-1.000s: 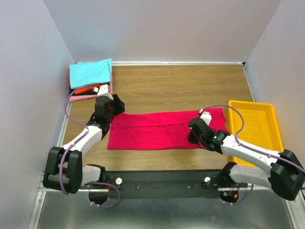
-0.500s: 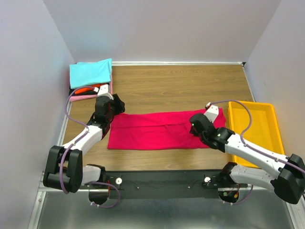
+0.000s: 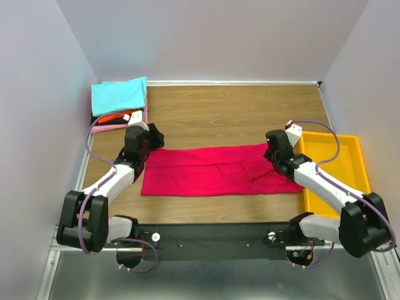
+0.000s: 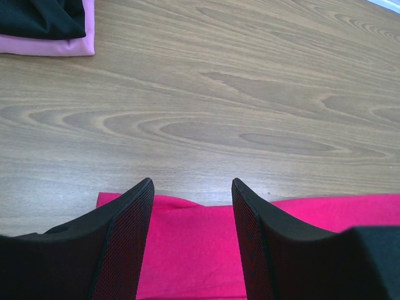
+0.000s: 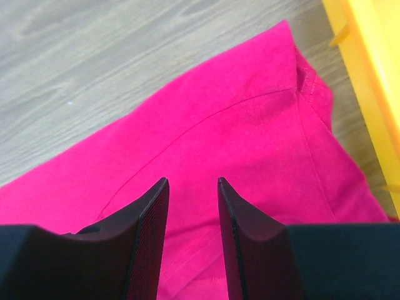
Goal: Fold and stack the t-shirts
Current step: Fold the tshirt
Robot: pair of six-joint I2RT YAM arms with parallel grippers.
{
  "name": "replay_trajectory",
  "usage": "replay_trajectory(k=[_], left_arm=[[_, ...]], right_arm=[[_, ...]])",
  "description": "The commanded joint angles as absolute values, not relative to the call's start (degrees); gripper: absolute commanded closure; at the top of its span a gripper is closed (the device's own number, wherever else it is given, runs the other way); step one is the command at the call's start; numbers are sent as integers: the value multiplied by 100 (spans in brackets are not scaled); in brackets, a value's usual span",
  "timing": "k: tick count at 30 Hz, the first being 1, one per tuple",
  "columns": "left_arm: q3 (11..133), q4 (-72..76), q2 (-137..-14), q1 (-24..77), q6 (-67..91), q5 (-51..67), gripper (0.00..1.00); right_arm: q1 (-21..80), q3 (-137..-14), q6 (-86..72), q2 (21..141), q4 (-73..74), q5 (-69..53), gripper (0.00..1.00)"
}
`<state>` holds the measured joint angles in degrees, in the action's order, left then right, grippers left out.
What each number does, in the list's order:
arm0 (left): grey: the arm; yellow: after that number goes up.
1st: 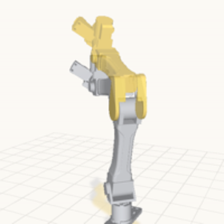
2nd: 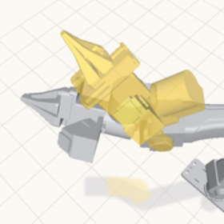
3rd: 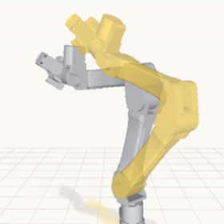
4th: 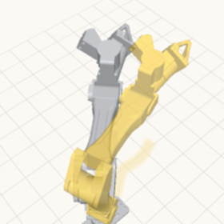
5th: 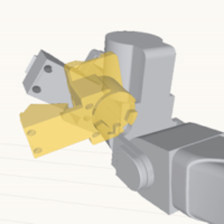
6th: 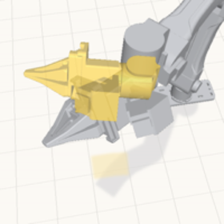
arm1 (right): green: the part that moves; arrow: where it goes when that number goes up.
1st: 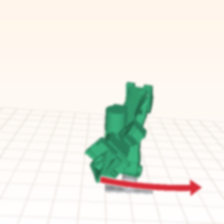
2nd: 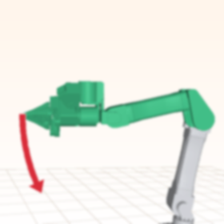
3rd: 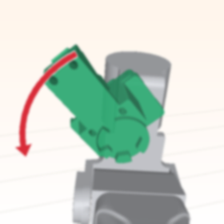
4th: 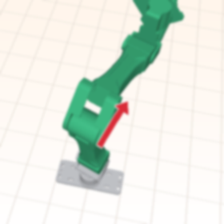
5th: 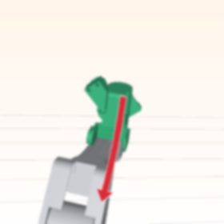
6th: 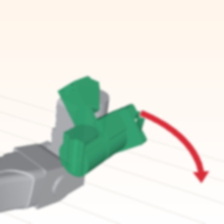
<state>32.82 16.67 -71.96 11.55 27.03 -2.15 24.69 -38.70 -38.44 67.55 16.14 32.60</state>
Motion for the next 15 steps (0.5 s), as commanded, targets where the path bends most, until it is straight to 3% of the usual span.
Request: replay_trajectory(k=[1,15], left_arm=[[3173,1793,-7154,1178,2619,-114,39],[3138,1758,-7049,1178,2628,-114,39]], right_arm=[[2198,-3718,-3437,7197,1002,2716,56],[2127,-3621,-3849,7769,1476,2312,54]])
